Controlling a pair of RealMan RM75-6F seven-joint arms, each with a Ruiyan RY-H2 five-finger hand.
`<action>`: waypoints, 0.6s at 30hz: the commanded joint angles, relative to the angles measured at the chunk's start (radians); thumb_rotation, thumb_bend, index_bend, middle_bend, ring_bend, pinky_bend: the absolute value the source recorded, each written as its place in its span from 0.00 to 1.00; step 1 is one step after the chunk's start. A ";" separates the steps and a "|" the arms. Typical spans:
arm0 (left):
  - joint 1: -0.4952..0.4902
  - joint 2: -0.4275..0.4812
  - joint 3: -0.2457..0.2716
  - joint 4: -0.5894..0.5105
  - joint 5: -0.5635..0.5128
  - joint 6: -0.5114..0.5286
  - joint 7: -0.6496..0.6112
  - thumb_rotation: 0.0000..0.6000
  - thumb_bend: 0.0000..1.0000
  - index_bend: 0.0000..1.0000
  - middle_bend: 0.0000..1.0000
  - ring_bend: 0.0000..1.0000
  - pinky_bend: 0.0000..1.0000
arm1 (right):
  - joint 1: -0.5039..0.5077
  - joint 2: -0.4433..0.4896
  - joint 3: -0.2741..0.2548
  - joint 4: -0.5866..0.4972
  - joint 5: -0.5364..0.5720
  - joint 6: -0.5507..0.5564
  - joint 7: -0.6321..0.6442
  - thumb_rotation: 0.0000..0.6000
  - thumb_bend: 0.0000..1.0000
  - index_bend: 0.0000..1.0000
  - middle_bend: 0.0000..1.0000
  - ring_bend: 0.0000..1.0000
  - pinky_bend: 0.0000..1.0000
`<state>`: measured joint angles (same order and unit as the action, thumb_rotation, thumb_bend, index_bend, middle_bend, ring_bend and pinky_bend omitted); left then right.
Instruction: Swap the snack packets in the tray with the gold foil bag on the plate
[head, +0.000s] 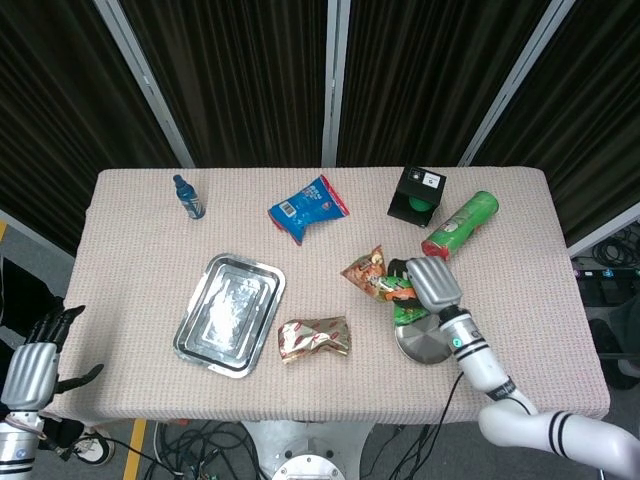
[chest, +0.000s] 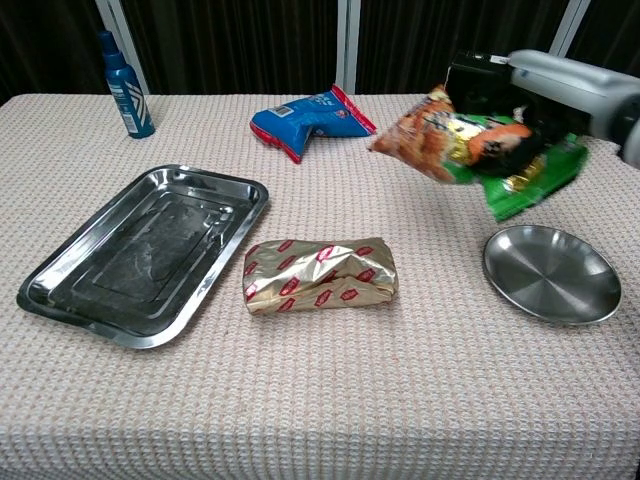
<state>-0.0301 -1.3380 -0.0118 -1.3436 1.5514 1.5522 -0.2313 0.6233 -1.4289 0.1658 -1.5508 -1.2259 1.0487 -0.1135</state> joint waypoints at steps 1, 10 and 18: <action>-0.006 0.000 0.004 -0.014 0.014 0.002 0.003 1.00 0.12 0.13 0.16 0.08 0.15 | -0.088 0.043 -0.090 -0.019 -0.071 0.052 0.064 1.00 0.28 0.71 0.65 0.58 0.77; -0.009 -0.005 0.007 -0.014 0.018 0.002 -0.003 1.00 0.12 0.13 0.16 0.08 0.15 | -0.158 -0.022 -0.151 0.106 -0.123 0.071 0.159 1.00 0.27 0.70 0.64 0.58 0.77; -0.012 -0.015 0.008 0.003 0.015 -0.005 -0.027 1.00 0.12 0.14 0.17 0.08 0.15 | -0.161 -0.002 -0.169 0.108 -0.140 0.030 0.144 1.00 0.03 0.32 0.39 0.27 0.38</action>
<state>-0.0413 -1.3528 -0.0042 -1.3416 1.5670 1.5475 -0.2591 0.4591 -1.4433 0.0052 -1.4366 -1.3631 1.1003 0.0343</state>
